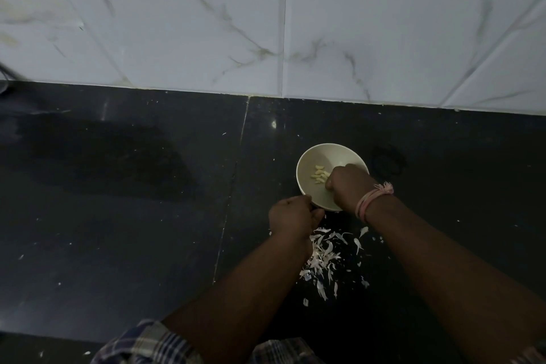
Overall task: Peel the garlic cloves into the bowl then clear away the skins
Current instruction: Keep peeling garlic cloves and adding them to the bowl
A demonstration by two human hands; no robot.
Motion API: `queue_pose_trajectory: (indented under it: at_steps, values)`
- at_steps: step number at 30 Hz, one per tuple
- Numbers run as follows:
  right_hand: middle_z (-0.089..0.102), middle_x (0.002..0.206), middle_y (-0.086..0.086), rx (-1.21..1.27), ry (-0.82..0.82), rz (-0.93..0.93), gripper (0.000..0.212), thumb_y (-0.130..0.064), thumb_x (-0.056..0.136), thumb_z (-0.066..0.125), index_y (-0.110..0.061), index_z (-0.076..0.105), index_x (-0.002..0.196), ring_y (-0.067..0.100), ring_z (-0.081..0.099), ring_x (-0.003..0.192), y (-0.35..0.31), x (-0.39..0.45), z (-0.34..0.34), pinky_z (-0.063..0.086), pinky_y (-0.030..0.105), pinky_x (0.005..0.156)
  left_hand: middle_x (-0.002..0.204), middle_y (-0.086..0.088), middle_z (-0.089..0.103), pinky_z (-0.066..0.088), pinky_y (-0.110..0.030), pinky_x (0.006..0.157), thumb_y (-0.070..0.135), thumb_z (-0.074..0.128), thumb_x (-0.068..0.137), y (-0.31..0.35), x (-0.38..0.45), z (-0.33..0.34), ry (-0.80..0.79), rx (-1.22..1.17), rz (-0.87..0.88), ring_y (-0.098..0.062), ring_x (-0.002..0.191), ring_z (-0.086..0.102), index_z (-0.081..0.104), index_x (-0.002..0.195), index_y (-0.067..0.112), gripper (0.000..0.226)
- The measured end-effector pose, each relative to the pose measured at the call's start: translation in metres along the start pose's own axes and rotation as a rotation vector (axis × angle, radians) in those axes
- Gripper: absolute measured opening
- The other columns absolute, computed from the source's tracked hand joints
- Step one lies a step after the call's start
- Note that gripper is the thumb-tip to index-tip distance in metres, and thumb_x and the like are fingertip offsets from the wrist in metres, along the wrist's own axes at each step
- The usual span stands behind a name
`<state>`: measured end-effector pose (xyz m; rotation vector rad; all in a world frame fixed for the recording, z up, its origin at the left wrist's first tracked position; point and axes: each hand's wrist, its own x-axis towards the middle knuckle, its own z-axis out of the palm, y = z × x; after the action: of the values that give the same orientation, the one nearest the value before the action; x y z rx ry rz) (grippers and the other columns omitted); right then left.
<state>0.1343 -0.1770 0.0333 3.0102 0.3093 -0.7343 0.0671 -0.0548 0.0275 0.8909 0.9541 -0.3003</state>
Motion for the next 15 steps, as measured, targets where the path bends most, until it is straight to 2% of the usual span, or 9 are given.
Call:
queue_pose_trajectory:
  at_steps: [5, 7, 9, 11, 12, 14, 15]
  values:
    - [0.059, 0.131, 0.016, -0.071, -0.04, -0.073, 0.037, -0.012, 0.096, 0.055, -0.011, 0.064, 0.133, 0.034, 0.056, 0.121, 0.001, -0.004, -0.003, 0.049, 0.04, 0.102, 0.083, -0.018, 0.071, 0.06, -0.023, 0.058, -0.007, 0.06, 0.094, -0.002, -0.001, 0.003, -0.005, -0.023, 0.01, -0.022, 0.071, 0.069, 0.067, 0.104, -0.009, 0.012]
    - [0.057, 0.131, 0.015, -0.111, -0.066, -0.102, 0.038, -0.014, 0.097, 0.056, -0.015, 0.064, 0.134, 0.034, 0.054, 0.122, 0.002, -0.003, -0.004, 0.048, 0.04, 0.102, 0.089, -0.017, 0.07, 0.061, -0.024, 0.062, -0.006, 0.06, 0.094, -0.004, 0.003, 0.001, -0.01, -0.004, 0.012, -0.022, 0.076, 0.069, 0.066, 0.098, -0.003, 0.008]
    - [0.054, 0.133, 0.012, -0.095, -0.104, -0.112, 0.038, -0.017, 0.097, 0.056, -0.026, 0.065, 0.133, 0.034, 0.051, 0.122, 0.004, 0.001, -0.001, 0.045, 0.041, 0.105, 0.094, -0.014, 0.067, 0.06, -0.026, 0.069, -0.002, 0.059, 0.096, -0.005, 0.002, 0.0, -0.028, 0.018, 0.005, -0.021, 0.079, 0.067, 0.06, 0.092, 0.007, 0.009]
    - [0.053, 0.13, 0.005, 0.058, -0.154, -0.088, 0.035, -0.018, 0.096, 0.057, -0.035, 0.071, 0.124, 0.032, 0.053, 0.118, 0.003, 0.001, -0.001, 0.043, 0.036, 0.104, 0.087, -0.012, 0.066, 0.059, -0.026, 0.069, -0.003, 0.06, 0.095, -0.004, 0.002, 0.0, -0.015, 0.012, 0.015, -0.019, 0.076, 0.066, 0.06, 0.088, 0.007, 0.012]
    - [0.055, 0.124, 0.001, 0.191, -0.138, -0.071, 0.032, -0.014, 0.095, 0.058, -0.033, 0.076, 0.114, 0.029, 0.055, 0.115, 0.003, 0.001, -0.003, 0.043, 0.031, 0.099, 0.083, -0.013, 0.067, 0.059, -0.027, 0.067, -0.006, 0.06, 0.094, -0.004, 0.002, 0.0, 0.0, 0.009, 0.025, -0.02, 0.074, 0.067, 0.062, 0.088, 0.003, 0.011]
    - [0.063, 0.101, -0.003, 0.558, 0.008, 0.037, 0.033, -0.001, 0.089, 0.057, -0.023, 0.08, 0.084, 0.023, 0.06, 0.101, 0.004, -0.002, -0.012, 0.042, 0.023, 0.084, 0.083, -0.018, 0.07, 0.061, -0.027, 0.064, -0.011, 0.061, 0.092, -0.001, -0.002, 0.002, 0.023, -0.028, 0.039, -0.024, 0.076, 0.07, 0.067, 0.093, -0.006, 0.008]
    - [0.066, 0.088, -0.003, 0.732, 0.125, 0.101, 0.037, 0.005, 0.085, 0.055, -0.022, 0.076, 0.07, 0.022, 0.061, 0.091, 0.007, -0.005, -0.017, 0.043, 0.023, 0.076, 0.087, -0.02, 0.071, 0.062, -0.027, 0.065, -0.012, 0.06, 0.092, 0.0, -0.003, 0.003, 0.022, -0.025, 0.044, -0.026, 0.08, 0.07, 0.067, 0.095, -0.007, 0.009]
